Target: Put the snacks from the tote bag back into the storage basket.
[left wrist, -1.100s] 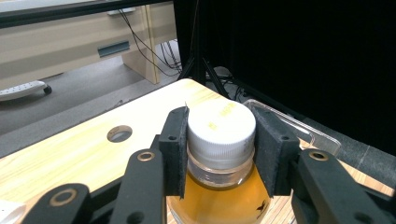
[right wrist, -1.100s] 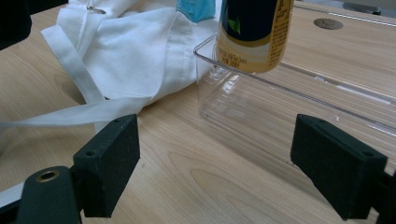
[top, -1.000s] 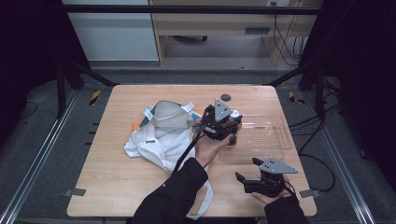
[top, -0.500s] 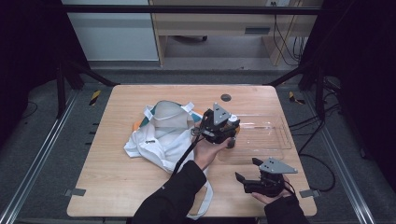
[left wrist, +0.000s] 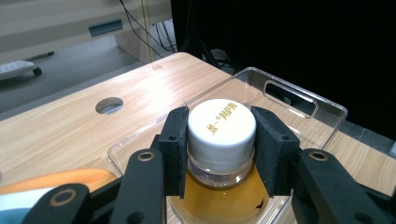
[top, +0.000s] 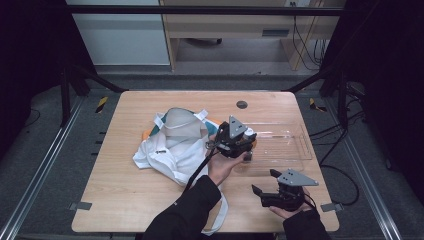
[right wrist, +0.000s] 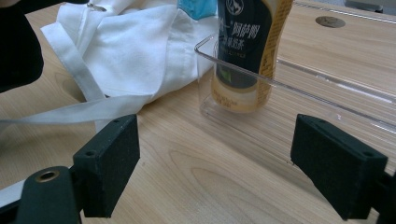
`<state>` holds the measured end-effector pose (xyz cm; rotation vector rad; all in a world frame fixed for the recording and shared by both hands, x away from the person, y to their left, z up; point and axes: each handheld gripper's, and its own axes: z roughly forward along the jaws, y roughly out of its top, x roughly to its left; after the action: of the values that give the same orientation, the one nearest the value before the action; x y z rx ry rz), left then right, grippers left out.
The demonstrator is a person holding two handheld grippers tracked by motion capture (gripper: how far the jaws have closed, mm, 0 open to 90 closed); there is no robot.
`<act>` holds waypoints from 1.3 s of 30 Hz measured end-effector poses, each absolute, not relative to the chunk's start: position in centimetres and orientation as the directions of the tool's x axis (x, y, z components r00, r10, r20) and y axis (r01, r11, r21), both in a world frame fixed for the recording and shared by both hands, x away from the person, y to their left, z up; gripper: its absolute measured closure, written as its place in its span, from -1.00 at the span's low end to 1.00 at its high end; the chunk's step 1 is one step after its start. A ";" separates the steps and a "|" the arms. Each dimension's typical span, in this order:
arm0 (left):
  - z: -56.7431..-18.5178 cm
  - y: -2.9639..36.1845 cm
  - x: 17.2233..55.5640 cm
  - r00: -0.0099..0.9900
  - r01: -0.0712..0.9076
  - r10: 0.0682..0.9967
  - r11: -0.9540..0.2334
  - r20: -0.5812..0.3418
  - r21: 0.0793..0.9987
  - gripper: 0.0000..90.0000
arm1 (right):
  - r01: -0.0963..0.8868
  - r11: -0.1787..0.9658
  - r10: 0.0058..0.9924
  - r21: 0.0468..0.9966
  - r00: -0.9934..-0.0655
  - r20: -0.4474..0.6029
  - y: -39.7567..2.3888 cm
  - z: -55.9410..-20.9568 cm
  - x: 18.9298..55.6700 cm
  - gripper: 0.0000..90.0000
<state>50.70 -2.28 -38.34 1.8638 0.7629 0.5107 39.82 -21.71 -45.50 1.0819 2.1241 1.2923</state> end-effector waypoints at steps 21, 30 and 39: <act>-39.6 -2.2 50.4 0.721 0.259 0.692 -0.293 0.017 0.920 0.30 | 0.395 0.265 0.797 0.880 -0.603 0.031 -21.7 -45.5 39.9 -0.65; -39.5 -2.0 50.4 0.736 0.243 0.676 -0.307 0.031 0.920 0.24 | 0.402 0.264 0.804 0.877 -0.594 0.031 -21.8 -45.6 39.9 -0.65; -38.3 -0.2 49.8 0.782 0.239 0.623 -0.332 0.022 0.912 -0.01 | 0.405 0.262 0.808 0.876 -0.588 0.030 -21.9 -45.6 39.9 -0.65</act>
<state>49.79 -0.19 -38.35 1.9124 0.6538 0.4535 39.91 -21.87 -45.57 1.0995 2.1118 1.2716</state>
